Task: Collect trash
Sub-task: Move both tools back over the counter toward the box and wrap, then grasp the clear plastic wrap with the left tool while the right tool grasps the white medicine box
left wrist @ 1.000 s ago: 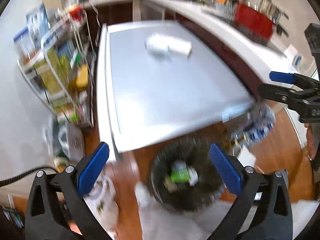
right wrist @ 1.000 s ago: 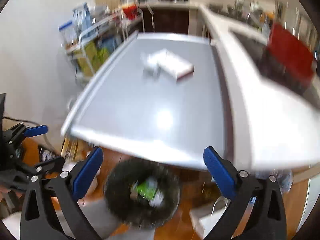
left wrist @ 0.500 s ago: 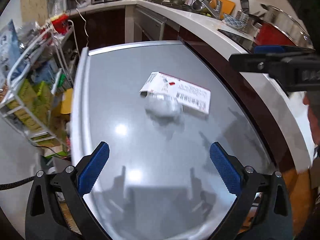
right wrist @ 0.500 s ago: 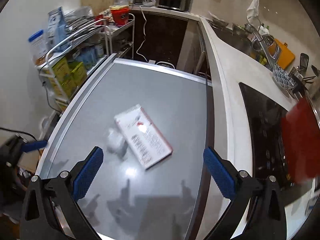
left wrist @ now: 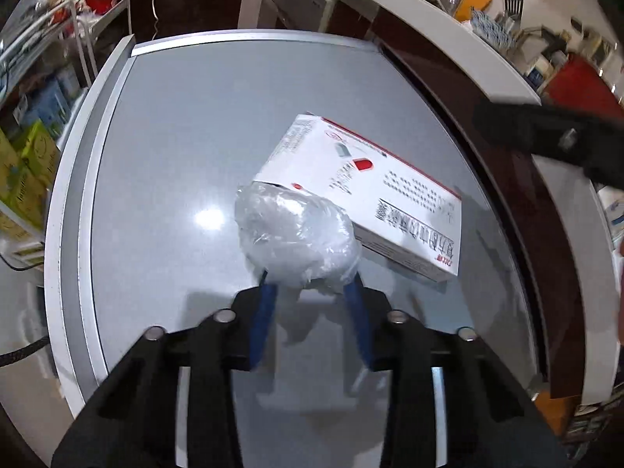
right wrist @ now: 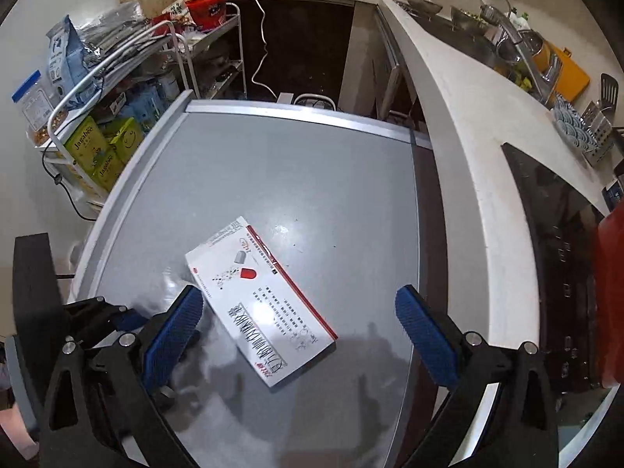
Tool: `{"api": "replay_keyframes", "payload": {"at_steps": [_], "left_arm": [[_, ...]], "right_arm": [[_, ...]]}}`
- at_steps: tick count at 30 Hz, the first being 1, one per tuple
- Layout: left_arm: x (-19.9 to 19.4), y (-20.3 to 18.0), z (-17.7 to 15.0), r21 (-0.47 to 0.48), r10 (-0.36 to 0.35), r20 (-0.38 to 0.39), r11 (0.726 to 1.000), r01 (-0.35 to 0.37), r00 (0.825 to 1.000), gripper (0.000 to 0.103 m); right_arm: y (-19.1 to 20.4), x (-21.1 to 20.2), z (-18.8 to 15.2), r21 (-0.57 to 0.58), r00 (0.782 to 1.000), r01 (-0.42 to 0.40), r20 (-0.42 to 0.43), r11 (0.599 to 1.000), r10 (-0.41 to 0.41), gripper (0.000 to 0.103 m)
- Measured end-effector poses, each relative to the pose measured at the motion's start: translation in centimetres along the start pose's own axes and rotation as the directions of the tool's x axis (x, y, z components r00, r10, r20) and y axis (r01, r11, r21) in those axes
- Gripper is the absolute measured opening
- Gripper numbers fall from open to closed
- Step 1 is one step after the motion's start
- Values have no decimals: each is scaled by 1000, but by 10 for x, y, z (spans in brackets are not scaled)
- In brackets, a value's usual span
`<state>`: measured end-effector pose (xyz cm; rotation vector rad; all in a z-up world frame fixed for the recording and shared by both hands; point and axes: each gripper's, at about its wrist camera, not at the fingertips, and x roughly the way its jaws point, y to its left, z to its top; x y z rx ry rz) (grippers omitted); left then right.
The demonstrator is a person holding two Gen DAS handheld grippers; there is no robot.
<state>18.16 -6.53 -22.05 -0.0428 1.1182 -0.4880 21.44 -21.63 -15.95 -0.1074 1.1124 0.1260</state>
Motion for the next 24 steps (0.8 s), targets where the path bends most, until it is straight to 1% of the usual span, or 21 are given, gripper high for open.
{"api": "replay_keyframes", "payload": {"at_steps": [2,4,6,8,11,13,14,15,17,18,19,20,21,22,24], "left_arm": [[-7,15,-1,-26,-3,12,1000,4,1000,36],[-16,32,-2,-44,-14,20,999,15,1000,36],[-22,44,-4,-40,-29,13,999,30,999,36],[-28,54,-5,-25,-26,7,999,26,1000,36],[-33,62,-6,-8,-59,-13,998,59,998,37],[-33,63,-1,0,-59,-17,998,59,998,56],[-36,64,0,6,-54,1,999,54,999,65],[-38,63,2,14,-60,16,998,59,998,66],[-39,60,7,20,-75,19,997,75,997,69],[-39,59,10,20,-77,20,997,77,997,72],[-39,58,11,23,-76,20,997,76,997,73],[-37,57,13,25,-73,18,997,73,997,73],[-35,56,14,26,-69,16,997,69,997,73],[-31,54,17,29,-61,16,998,60,998,73],[-26,50,19,39,-40,8,998,40,999,73]], "right_arm": [[2,9,1,-16,1000,-22,-23,1000,21,98],[10,22,0,-69,997,-62,-57,996,58,98],[20,33,-1,-131,995,-70,-85,989,59,98],[30,45,-3,-190,992,-72,-112,979,52,98],[43,58,-6,-263,989,-77,-144,962,40,98],[52,67,-7,-305,986,-80,-163,949,31,97],[54,71,-7,-316,984,-83,-175,945,28,95],[56,75,-9,-325,981,-94,-193,941,31,89],[58,76,-11,-344,982,-81,-189,936,16,87],[58,75,-11,-345,982,-82,-186,935,17,82],[58,73,-10,-344,984,-79,-180,936,16,78],[57,71,-9,-339,984,-73,-176,938,13,69],[54,69,-8,-317,983,-85,-182,945,27,64],[51,66,-8,-295,982,-90,-183,951,36,60],[49,64,-13,-278,981,-84,-193,957,30,58]]}}
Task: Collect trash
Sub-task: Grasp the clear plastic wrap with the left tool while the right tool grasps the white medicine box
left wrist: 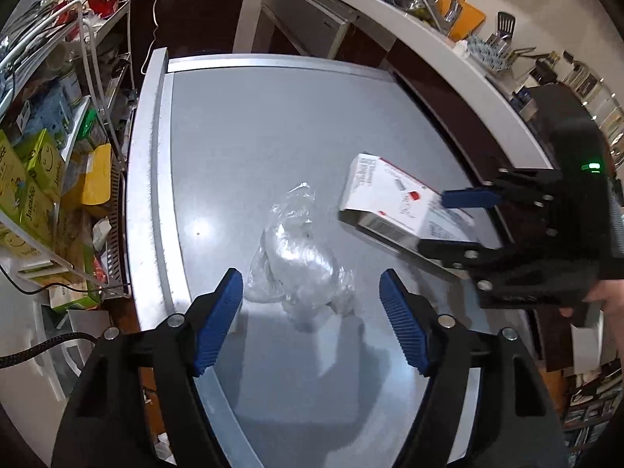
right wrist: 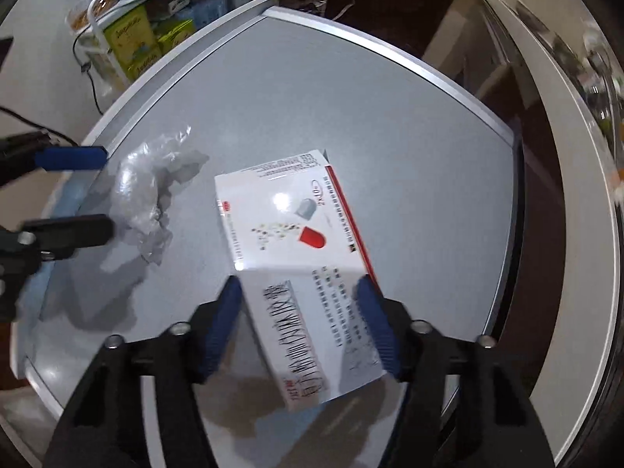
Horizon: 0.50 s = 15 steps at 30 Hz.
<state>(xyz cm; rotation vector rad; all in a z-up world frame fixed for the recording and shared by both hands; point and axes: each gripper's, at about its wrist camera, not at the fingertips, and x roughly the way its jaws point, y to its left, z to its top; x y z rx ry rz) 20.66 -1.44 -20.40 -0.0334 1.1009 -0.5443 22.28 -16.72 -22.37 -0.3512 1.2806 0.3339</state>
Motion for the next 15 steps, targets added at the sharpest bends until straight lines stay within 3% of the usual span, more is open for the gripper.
{"api": "replay_keyframes", "payload": {"at_steps": [2,4,5,6,8,9,12,15], "left_arm": [[8,-3,2,17,18,-15,1000,-17,1000,73],[15,-2,4,23,31,-30,999,-30,999,73],[19,-2,5,26,35,-37,999,-34,999,73],[22,-1,5,28,35,-40,999,-34,999,73],[24,0,6,37,28,-37,999,-26,999,73],[24,0,7,41,21,-37,999,-20,999,68],[25,3,12,50,-14,-61,999,17,998,43],[24,6,13,67,-40,-81,997,46,996,39]], "right_arm": [[4,-1,-5,-14,1000,25,2,1000,-25,59],[7,-4,-9,-18,999,38,22,999,-37,75],[8,-9,-9,-21,996,68,53,997,-66,92],[7,-13,-11,-28,993,87,80,996,-84,99],[6,-14,-9,-47,994,73,83,996,-69,99],[4,-11,-6,-53,996,64,69,997,-60,99],[-3,1,4,-55,1000,4,21,998,-3,98],[-11,17,16,-57,998,-48,-31,997,46,98]]}}
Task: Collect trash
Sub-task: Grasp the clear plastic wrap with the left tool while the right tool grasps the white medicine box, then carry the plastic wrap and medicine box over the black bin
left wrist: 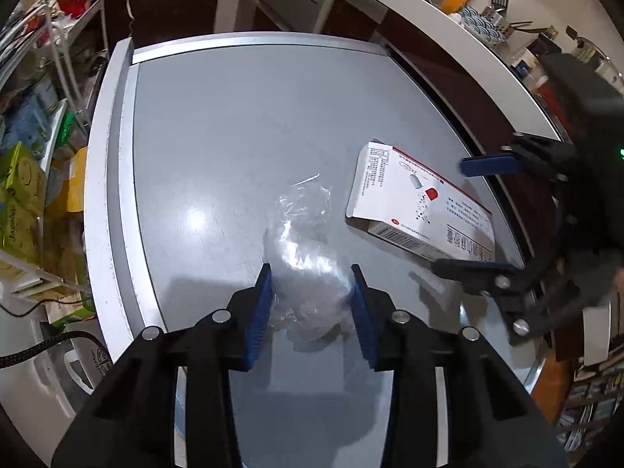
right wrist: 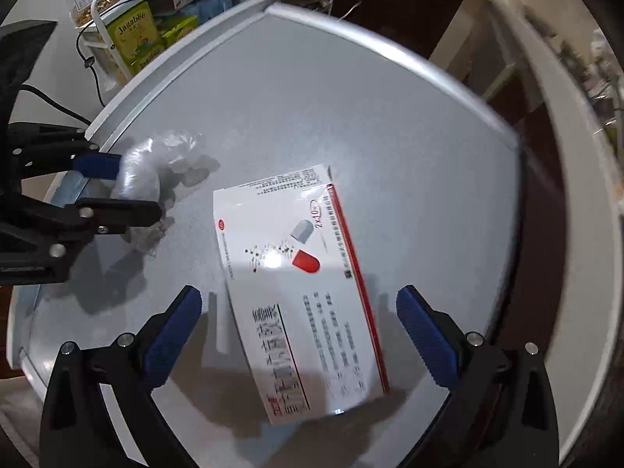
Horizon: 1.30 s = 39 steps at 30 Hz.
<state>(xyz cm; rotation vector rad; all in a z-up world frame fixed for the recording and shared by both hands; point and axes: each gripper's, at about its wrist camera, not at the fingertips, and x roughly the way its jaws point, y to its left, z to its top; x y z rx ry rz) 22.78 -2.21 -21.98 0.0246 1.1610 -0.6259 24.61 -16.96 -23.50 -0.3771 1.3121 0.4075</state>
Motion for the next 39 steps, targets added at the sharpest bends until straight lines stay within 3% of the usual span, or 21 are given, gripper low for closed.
{"api": "replay_keyframes", "payload": {"at_steps": [2,4,9,21,30,39], "left_arm": [[-1,0,-2,26,2,-9,1000,-2,1000,39],[-4,0,-4,46,14,-10,999,-14,1000,39],[-14,8,-5,18,6,7,1000,-7,1000,39],[-27,1,-12,16,8,33,1000,-9,999,39],[-53,-12,-23,-23,-11,95,1000,14,995,39],[-99,-36,-38,-37,10,185,999,-4,983,39]], "right_arm": [[-3,7,4,-7,999,-24,-34,1000,24,98],[-2,12,3,-17,996,-67,-67,998,65,90],[5,10,-5,-40,995,-58,-80,998,54,71],[19,-6,-54,116,992,-112,-51,987,119,71],[15,-50,-79,265,988,-131,118,955,103,71],[10,-109,-107,324,961,-149,269,934,60,71]]}}
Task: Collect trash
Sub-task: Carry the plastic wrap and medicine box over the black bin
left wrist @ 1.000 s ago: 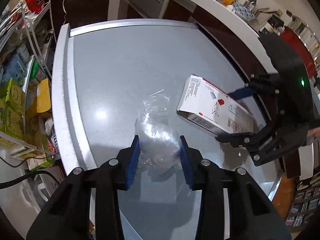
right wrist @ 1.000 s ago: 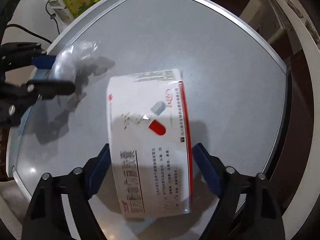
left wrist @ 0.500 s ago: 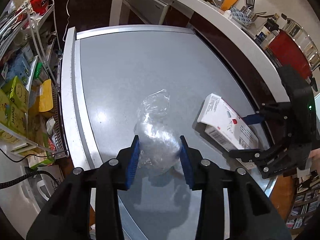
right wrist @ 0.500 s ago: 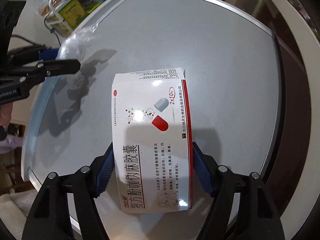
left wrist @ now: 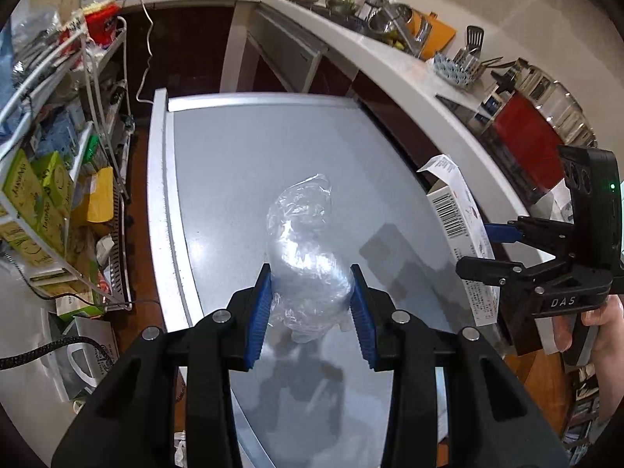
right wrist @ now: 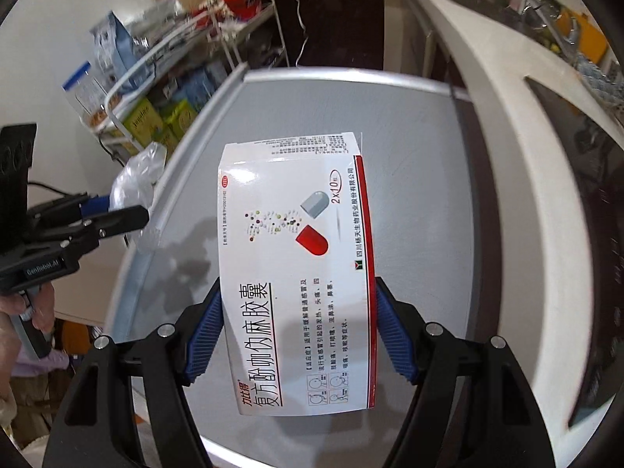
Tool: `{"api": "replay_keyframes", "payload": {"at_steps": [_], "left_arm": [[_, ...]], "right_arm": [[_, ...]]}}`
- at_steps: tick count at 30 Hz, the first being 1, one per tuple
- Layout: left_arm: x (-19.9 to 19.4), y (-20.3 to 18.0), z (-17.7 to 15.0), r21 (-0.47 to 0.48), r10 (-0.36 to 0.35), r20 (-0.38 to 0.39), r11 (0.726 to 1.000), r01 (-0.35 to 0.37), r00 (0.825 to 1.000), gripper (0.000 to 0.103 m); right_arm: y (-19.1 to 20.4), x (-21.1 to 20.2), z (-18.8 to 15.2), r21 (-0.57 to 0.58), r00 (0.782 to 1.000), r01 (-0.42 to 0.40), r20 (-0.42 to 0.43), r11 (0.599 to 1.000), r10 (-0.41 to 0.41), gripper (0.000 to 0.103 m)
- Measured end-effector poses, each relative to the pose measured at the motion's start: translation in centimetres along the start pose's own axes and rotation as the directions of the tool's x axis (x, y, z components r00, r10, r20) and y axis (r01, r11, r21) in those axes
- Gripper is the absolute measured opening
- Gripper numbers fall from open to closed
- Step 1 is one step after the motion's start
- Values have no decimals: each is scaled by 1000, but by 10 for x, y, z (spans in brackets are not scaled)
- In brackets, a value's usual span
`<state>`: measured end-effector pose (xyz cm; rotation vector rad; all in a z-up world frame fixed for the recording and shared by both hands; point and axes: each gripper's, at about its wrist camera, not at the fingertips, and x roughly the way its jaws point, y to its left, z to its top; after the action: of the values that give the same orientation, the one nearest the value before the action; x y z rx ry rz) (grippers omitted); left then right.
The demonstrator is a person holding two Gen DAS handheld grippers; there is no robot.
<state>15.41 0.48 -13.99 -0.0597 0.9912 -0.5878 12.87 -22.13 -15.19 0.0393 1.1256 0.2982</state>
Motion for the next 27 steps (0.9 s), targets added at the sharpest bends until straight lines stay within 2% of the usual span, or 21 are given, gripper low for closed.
{"api": "replay_keyframes", "payload": {"at_steps": [8,16,20,27], "left_arm": [[-41,-26,-18,18,40,63,999,-42,997,39],[-81,-54,-46,45,83,104,995,-88,991,39],[-98,-65,-66,52,90,111,994,-96,990,39],[-120,-80,-109,57,152,111,986,-159,982,39]], "right_arm": [[10,-50,-24,4,997,-8,78,1000,8,71],[18,-99,-62,-12,991,-25,130,1000,27,71],[23,-118,-87,-20,990,-52,131,998,55,71],[29,-132,-133,-39,992,-98,76,994,100,71]]}}
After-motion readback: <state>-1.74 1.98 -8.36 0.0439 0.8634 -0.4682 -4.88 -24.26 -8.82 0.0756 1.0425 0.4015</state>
